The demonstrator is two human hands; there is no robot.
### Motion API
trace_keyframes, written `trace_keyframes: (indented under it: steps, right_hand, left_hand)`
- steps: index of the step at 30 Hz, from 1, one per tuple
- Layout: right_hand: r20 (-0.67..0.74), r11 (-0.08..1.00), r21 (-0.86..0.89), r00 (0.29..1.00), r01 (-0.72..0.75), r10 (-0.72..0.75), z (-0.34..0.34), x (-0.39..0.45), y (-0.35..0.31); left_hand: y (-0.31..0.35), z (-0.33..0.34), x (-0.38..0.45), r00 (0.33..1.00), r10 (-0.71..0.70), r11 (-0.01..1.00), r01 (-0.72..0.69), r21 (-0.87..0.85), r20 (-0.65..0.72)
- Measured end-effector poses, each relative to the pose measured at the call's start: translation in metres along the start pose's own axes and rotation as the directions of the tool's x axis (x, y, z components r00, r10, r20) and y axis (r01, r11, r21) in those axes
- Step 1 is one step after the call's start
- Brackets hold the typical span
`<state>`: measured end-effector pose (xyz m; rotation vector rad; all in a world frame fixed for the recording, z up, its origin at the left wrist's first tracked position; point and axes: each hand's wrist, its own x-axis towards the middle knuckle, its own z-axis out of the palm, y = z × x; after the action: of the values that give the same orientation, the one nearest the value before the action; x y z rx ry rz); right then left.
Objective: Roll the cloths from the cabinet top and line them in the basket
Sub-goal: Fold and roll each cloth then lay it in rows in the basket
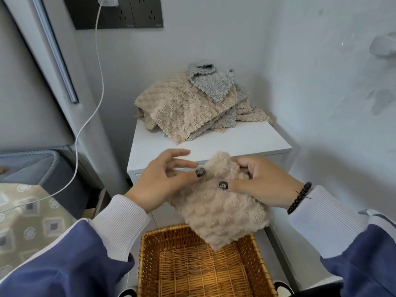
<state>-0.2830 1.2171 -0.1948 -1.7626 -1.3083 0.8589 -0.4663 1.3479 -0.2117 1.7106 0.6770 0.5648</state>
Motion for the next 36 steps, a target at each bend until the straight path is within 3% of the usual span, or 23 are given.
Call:
trace_keyframes:
  steps: [4,8,10,16,19,22,25,27,29,32,36]
  right_hand:
    - [0.089,0.999,-0.039,0.996,0.008,-0.004,0.009,-0.002,0.0]
    - [0.081,0.996,-0.092,0.997,-0.001,0.008,0.009,0.001,0.002]
    - [0.06,0.989,-0.134,0.996,-0.055,0.064,0.004,0.002,0.001]
    - [0.145,0.998,0.016,0.987,-0.068,0.065,-0.01,-0.002,-0.002]
    - [0.08,0.976,0.204,0.995,-0.082,0.066,-0.021,-0.002,0.002]
    - [-0.006,0.85,0.508,0.986,-0.14,0.166,-0.022,0.001,0.003]
    - [0.06,0.587,0.79,0.975,-0.176,0.212,-0.006,0.002,-0.002]
    - [0.132,0.487,0.847,0.972,-0.213,0.195,0.009,0.001,-0.005]
    - [0.183,0.511,0.822,0.966,-0.252,0.182,0.022,-0.001,-0.005]
    - [0.146,0.665,0.705,0.969,-0.245,0.201,0.028,0.001,-0.001]
    - [0.029,0.824,0.537,0.98,-0.179,0.194,0.016,0.0,0.002]
  left_hand:
    - [-0.009,0.013,-0.005,0.978,-0.063,0.987,0.032,0.156,0.197]
    - [-0.007,0.022,-0.009,0.976,-0.022,0.96,-0.039,0.277,0.215]
    - [-0.004,0.023,-0.011,0.989,0.016,0.972,-0.05,0.23,0.149]
    - [0.008,0.019,-0.011,1.0,0.029,0.999,-0.029,-0.034,-0.009]
    - [0.015,0.019,-0.013,0.999,0.026,0.998,-0.027,-0.049,-0.019]
    - [0.016,0.024,-0.014,0.999,0.005,0.988,-0.011,-0.153,-0.043]
    - [0.017,0.025,-0.014,0.995,-0.083,0.953,0.062,-0.296,-0.061]
    - [0.017,0.023,-0.014,0.986,-0.143,0.921,0.101,-0.375,-0.085]
    - [0.018,0.02,-0.014,0.977,-0.17,0.915,0.107,-0.389,-0.13]
    - [0.014,0.015,-0.012,0.975,-0.16,0.956,0.113,-0.272,-0.156]
    - [0.01,0.01,-0.01,0.972,-0.232,0.956,0.222,-0.193,-0.032]
